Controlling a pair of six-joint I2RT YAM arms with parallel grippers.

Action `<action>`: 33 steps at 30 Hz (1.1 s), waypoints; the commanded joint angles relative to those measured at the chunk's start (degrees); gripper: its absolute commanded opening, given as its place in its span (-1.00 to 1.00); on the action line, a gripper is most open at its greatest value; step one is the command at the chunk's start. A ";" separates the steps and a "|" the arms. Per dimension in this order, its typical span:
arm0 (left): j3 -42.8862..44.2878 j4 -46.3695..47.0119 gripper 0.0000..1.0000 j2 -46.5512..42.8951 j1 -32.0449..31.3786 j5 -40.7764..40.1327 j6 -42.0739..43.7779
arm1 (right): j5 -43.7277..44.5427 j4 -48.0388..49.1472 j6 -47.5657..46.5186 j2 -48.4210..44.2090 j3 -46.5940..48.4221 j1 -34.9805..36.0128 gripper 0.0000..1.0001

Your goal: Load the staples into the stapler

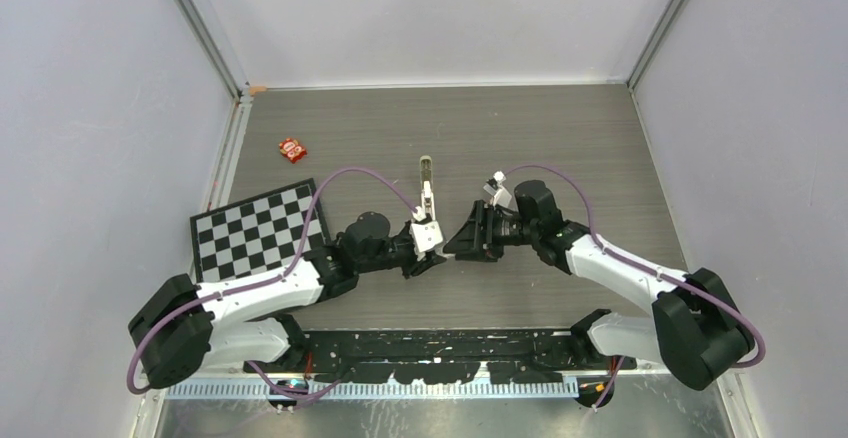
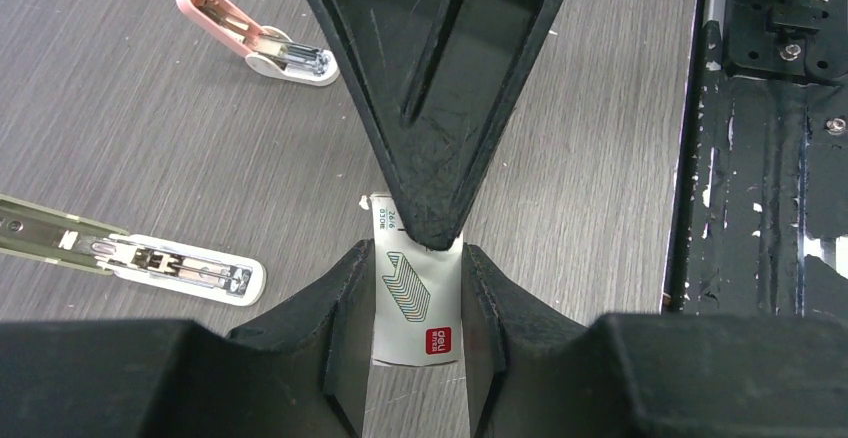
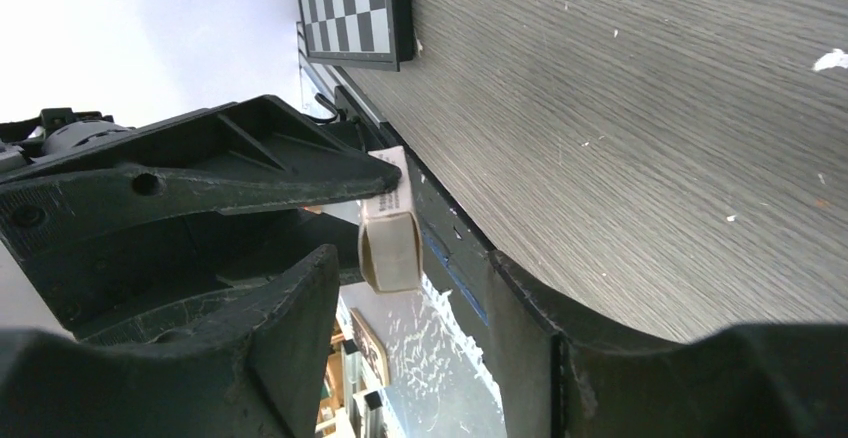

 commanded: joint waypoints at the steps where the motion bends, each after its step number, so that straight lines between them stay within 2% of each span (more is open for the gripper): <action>1: 2.22 3.66 -0.34 0.35 -0.04 1.91 -0.11 | 0.83 2.55 0.25 0.92 3.39 1.02 0.14; 10: 2.79 4.76 -0.34 1.97 0.01 1.48 -0.99 | -0.96 6.57 1.55 3.91 3.34 1.13 -0.25; 14: 3.61 1.39 -0.25 1.01 0.01 -2.63 -1.08 | -0.89 1.89 -2.17 2.49 4.30 0.89 -0.39; 21: 5.11 -14.49 0.33 -8.29 0.01 -7.22 3.05 | -2.15 -3.39 -6.00 -1.24 4.68 -1.64 -0.45; 26: 6.89 -23.09 0.49 -10.99 0.01 -7.20 4.85 | -2.84 -2.26 -5.05 -2.28 4.60 -1.76 -0.46; 33: 8.34 -23.10 0.56 -8.39 0.02 -5.11 5.68 | -3.90 -1.69 -4.00 -3.14 4.09 -1.77 -0.41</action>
